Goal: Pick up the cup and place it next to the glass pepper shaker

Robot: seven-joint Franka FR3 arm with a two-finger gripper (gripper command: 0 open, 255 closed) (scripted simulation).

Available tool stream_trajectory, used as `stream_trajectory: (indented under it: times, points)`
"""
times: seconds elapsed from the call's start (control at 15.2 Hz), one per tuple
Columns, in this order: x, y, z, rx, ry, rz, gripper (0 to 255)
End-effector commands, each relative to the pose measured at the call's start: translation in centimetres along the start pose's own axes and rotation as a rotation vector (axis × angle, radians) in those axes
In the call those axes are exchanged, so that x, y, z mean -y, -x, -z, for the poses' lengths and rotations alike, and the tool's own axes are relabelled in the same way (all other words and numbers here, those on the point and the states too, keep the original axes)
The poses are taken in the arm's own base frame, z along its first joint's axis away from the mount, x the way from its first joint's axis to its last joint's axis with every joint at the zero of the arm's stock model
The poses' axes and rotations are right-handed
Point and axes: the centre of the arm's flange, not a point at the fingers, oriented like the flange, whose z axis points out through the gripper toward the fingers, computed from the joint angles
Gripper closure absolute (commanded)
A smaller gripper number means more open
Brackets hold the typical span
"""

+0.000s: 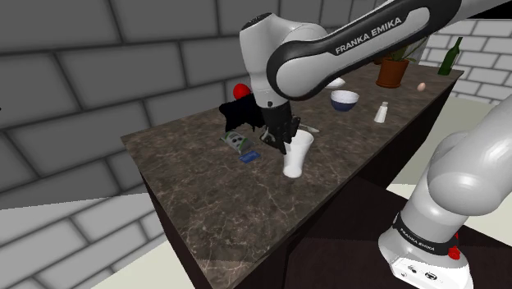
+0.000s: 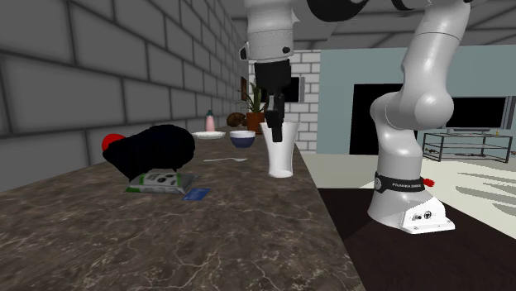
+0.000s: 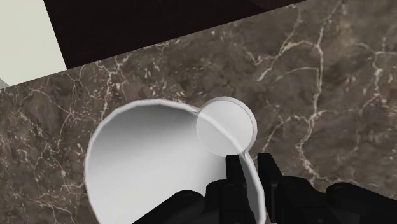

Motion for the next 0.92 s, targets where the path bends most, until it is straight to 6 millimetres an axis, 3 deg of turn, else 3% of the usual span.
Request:
stream_trajectory:
  times: [0.0,0.86]
  points:
    - [-0.3,0.0,1.0,0.000,0.000,0.000,255]
    - [-2.2,0.3,7.6,0.000,0.000,0.000,255]
